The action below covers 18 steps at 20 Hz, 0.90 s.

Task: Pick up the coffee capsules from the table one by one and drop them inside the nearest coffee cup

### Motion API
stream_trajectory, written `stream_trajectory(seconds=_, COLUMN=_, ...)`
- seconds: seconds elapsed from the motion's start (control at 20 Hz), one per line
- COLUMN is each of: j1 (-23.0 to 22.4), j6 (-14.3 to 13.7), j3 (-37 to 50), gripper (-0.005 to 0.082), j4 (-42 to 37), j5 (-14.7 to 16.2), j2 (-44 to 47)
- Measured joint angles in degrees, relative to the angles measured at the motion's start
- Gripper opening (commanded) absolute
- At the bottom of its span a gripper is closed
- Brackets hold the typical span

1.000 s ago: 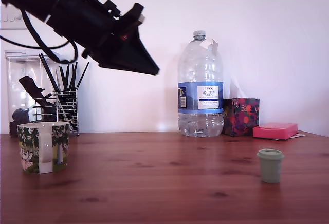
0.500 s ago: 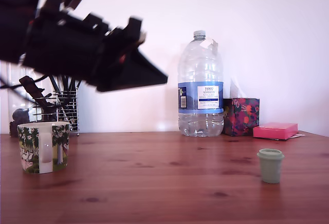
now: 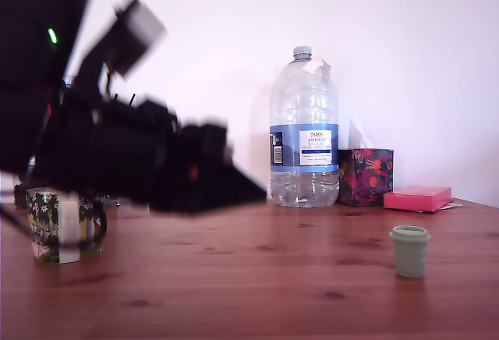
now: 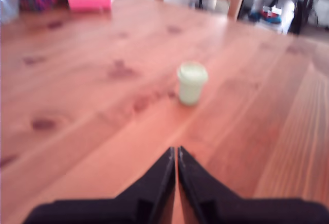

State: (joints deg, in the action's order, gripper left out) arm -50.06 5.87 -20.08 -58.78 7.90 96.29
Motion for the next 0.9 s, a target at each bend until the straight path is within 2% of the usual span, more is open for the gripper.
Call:
stream_trajectory(seconds=0.25, j1=-0.96, j6=0.00, j3=0.00, gripper=-0.0015, j4=-0.81, j5=-0.61, j2=0.52)
stream_trajectory(seconds=0.3, j1=-0.96, j6=0.00, j3=0.00, gripper=0.0047, j4=-0.72, j5=-0.61, j2=0.52)
stream_trajectory(seconds=0.35, j1=-0.94, j6=0.00, j3=0.00, gripper=0.0186, j4=-0.44, j5=-0.72, j2=0.52)
stream_trajectory(seconds=0.45, j1=-0.94, j6=0.00, j3=-0.31, gripper=0.0536, j4=1.29, j5=-0.79, j2=0.52)
stream_trajectory(seconds=0.5, j1=-0.94, j6=0.00, j3=-0.96, gripper=0.0651, j4=2.51, j5=-0.79, j2=0.59)
stream_trajectory(seconds=0.55, j1=-0.94, j6=0.00, j3=-2.08, gripper=0.0710, j4=3.72, j5=-0.81, j2=0.70)
stream_trajectory(seconds=0.8, j1=-1.57, j6=0.26, j3=-9.51, gripper=0.0713, j4=7.96, j5=-0.92, j2=3.89)
stream_trajectory(seconds=0.9, j1=-2.05, j6=1.29, j3=-11.37, gripper=0.0712, j4=11.45, j5=-0.94, j2=3.96)
